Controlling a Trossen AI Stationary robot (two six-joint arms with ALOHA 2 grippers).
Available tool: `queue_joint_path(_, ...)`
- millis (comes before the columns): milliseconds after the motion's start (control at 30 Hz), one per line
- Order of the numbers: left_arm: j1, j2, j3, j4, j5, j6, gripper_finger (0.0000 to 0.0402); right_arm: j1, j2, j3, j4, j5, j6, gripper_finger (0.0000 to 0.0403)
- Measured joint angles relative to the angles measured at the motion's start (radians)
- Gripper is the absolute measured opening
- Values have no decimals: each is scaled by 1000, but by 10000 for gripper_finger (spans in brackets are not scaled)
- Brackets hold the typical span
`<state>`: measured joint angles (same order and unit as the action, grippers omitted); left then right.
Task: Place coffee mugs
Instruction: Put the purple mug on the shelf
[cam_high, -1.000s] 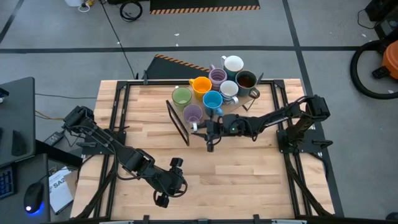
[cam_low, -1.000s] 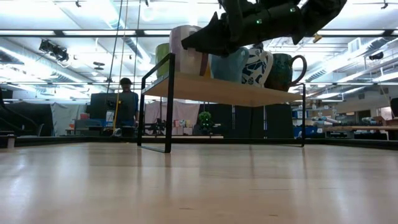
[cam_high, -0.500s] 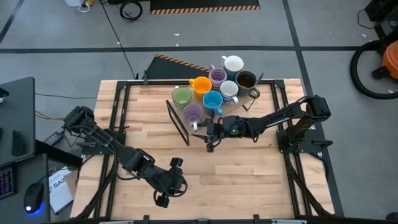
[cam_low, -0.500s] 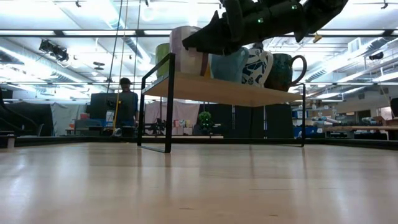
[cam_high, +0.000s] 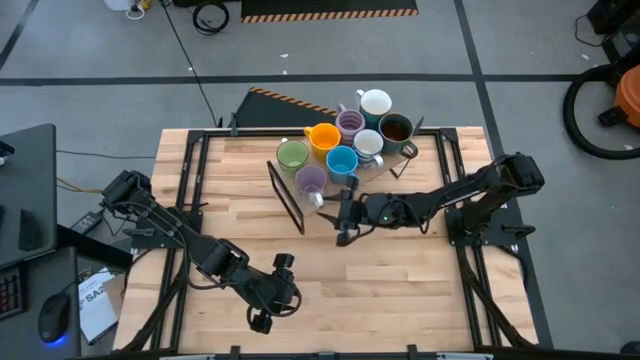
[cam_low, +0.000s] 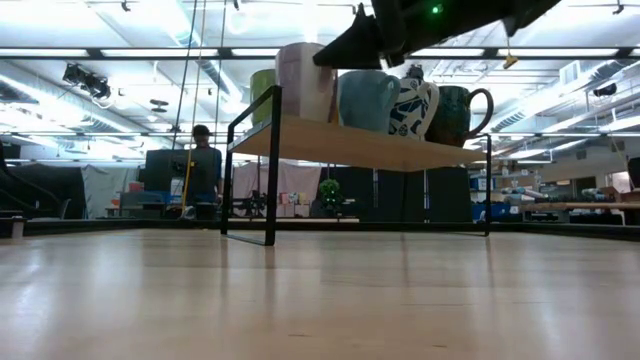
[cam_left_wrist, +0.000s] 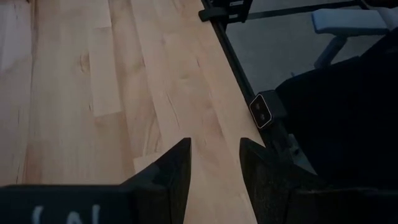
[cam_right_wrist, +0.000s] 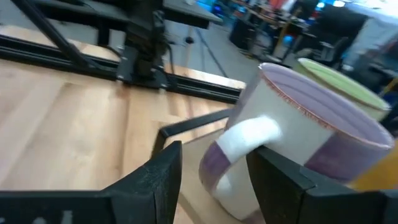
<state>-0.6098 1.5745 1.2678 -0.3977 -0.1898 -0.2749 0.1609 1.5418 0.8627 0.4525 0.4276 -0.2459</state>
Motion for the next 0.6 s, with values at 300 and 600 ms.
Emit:
queue_joint_path(300, 2, 0, 0, 2, 0, 1, 142, 50, 0, 0, -2, 157, -56, 185)
queue_joint_path(600, 2, 0, 0, 3, 0, -1, 142, 54, 0, 0, -50, 255, 5, 185)
